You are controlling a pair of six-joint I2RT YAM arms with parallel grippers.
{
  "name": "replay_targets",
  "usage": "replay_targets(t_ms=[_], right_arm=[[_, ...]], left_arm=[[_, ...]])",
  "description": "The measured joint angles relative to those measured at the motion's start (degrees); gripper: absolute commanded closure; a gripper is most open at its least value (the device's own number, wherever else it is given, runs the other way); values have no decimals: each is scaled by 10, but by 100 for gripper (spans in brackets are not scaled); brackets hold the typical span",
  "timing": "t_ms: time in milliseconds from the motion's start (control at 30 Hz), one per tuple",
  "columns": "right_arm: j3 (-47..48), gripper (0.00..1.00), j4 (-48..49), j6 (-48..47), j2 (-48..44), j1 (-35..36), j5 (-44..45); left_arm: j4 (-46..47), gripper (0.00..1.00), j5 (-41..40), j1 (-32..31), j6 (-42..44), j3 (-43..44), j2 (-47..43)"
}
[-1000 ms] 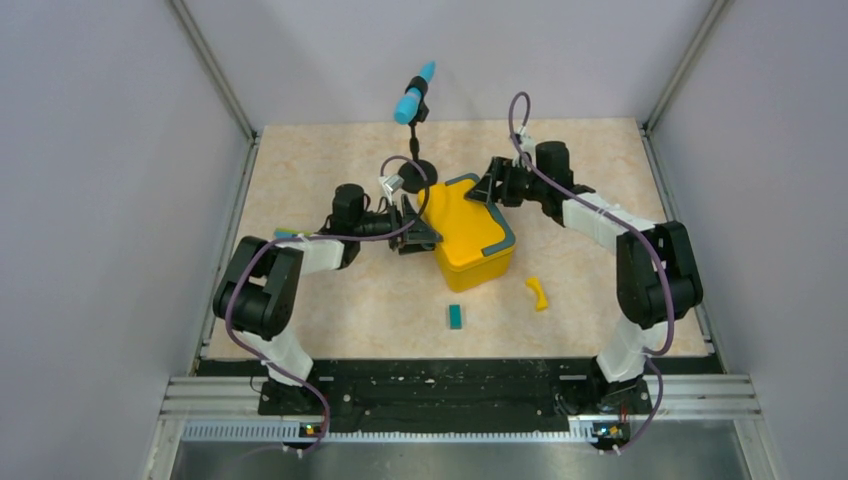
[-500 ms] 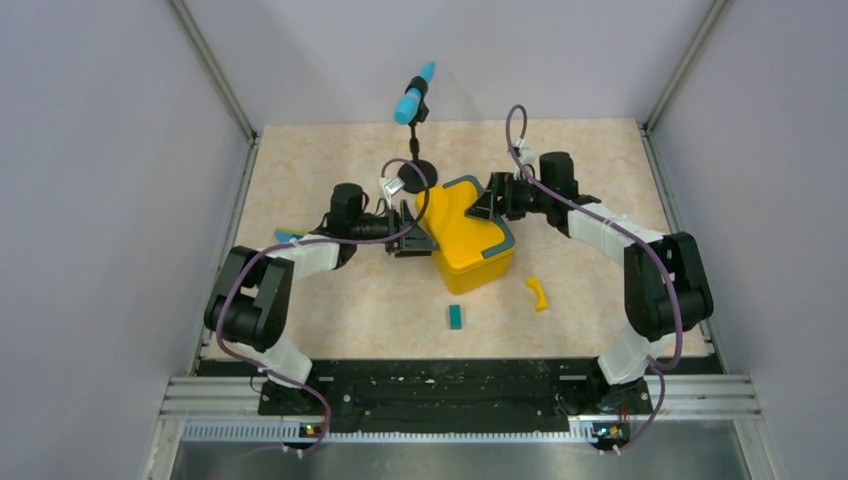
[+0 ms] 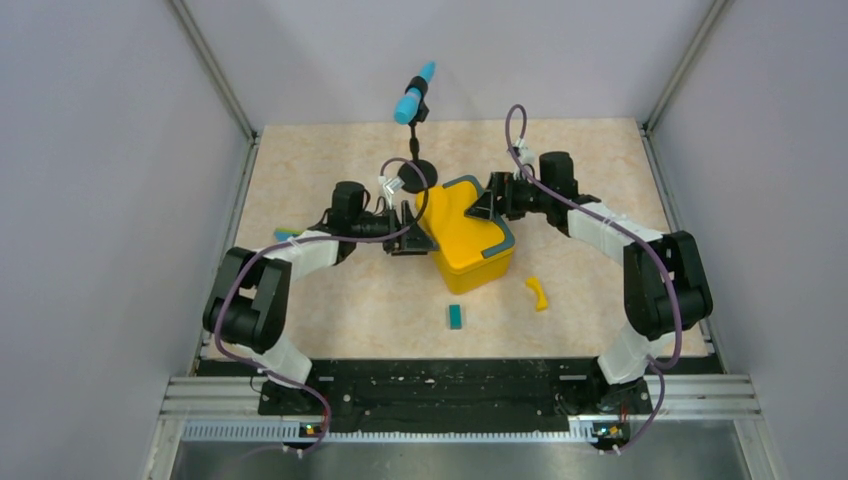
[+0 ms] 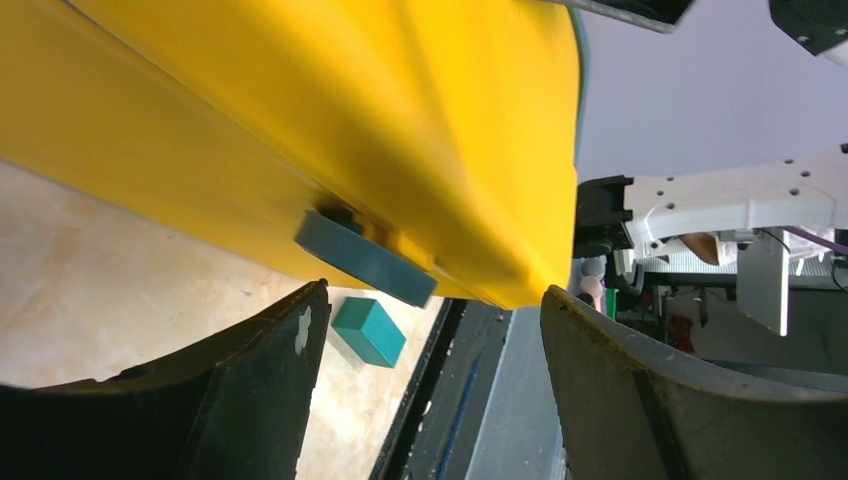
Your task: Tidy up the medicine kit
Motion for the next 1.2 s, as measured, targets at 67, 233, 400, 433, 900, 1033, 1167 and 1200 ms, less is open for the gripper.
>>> replay_targets(t_ms=[67,233,400,433,900,1033,1167,1200], right_arm=[[0,6,0,-1,0,0,0],[0,6,0,-3,1,0,-1],[4,6,-3,-12,4,-1,-5],[5,6,-4,-13,4,-1,-5],[28,6,-22,-30,26,-2,-36],[30,6,-23,-31,29,-2,-40],[30,6,-23,-32,29,-2,-40],[30,6,-23,-32,29,-2,-40]], left_arm=[[1,18,-7,0,5,7,12],[38,20,4,0,-9,13,42],[84,23,23,0,-47,27,65],[93,25,27,1,-58,26,69],[81,38,30,7,-45,-5,42],[40,41,15,7,-3,-6,25],[28,43,7,9,13,-9,15],[27,42,5,10,14,-10,14]])
